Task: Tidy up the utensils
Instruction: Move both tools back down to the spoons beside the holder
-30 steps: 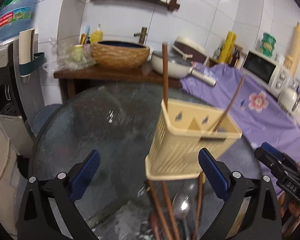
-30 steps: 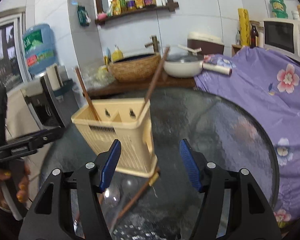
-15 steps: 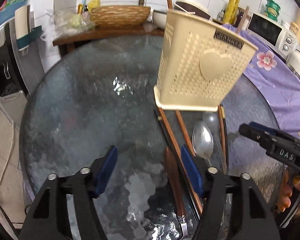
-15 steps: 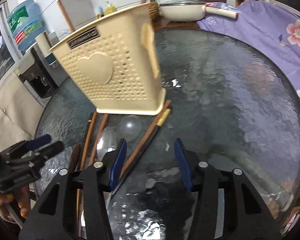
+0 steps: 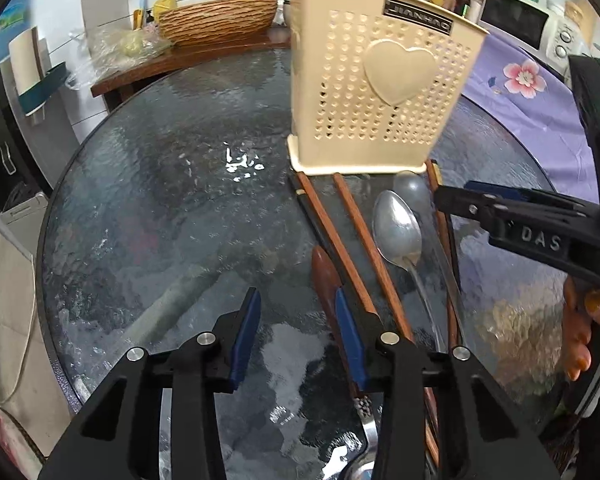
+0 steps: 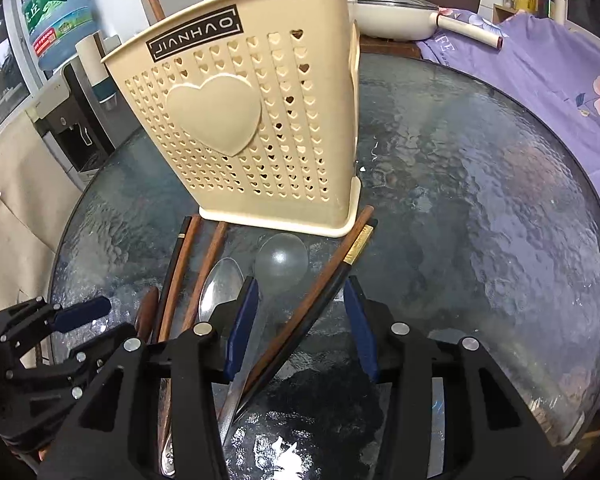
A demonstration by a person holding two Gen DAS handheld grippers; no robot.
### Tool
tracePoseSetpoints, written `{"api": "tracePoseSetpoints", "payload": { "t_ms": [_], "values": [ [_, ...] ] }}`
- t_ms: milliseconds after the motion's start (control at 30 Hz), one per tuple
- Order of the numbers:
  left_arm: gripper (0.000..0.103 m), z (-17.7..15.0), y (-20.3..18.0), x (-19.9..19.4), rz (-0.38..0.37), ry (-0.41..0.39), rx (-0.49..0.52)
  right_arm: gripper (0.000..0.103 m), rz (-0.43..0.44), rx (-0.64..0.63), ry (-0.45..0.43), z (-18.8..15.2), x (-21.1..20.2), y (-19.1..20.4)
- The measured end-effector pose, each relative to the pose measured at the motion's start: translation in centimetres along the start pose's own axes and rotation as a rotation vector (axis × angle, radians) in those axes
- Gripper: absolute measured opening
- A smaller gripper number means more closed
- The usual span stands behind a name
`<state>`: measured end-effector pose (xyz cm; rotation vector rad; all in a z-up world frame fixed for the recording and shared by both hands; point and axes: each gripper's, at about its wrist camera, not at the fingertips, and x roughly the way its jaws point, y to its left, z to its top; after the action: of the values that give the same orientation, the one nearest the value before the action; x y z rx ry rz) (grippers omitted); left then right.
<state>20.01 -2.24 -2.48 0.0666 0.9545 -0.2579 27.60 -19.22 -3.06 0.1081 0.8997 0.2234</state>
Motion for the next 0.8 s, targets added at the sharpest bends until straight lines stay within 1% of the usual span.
{"api": "tracePoseSetpoints", "payload": {
  "t_ms": [67, 233, 267, 400, 533, 667, 800],
  "values": [
    [0.038, -0.1, -0.1, -0.1, -0.02, 0.009, -0.007, 0.045, -0.002, -0.001, 0.004, -0.1, 0.0, 0.0],
    [0.038, -0.2, -0.8, 0.7, -0.007, 0.028, 0.01, 0.045, -0.01, -0.014, 0.01, -0.2, 0.1, 0.3],
    [0.035, -0.3, -1.0, 0.8, 0.0, 0.03, 0.018, 0.045, -0.018, -0.018, 0.009, -0.2, 0.1, 0.3],
    [0.031, -0.3, -1.5, 1.1, 0.023, 0.027, 0.036, 0.045, -0.051, -0.023, 0.009, -0.2, 0.4, 0.5],
    [0.021, 0.3, -1.5, 1.6, 0.044, 0.024, 0.041, 0.045, -0.058, -0.037, 0.023, 0.1, 1.0, 1.0],
    [0.02, 0.8, -1.0, 1.9, 0.045, 0.022, 0.038, 0.044, -0.1, -0.092, 0.024, 0.2, 1.5, 2.1],
    [0.018, 1.2, -0.4, 2.1, 0.046, 0.016, 0.035, 0.044, -0.105, -0.11, 0.039, 0.5, 2.2, 2.6]
  ]
}}
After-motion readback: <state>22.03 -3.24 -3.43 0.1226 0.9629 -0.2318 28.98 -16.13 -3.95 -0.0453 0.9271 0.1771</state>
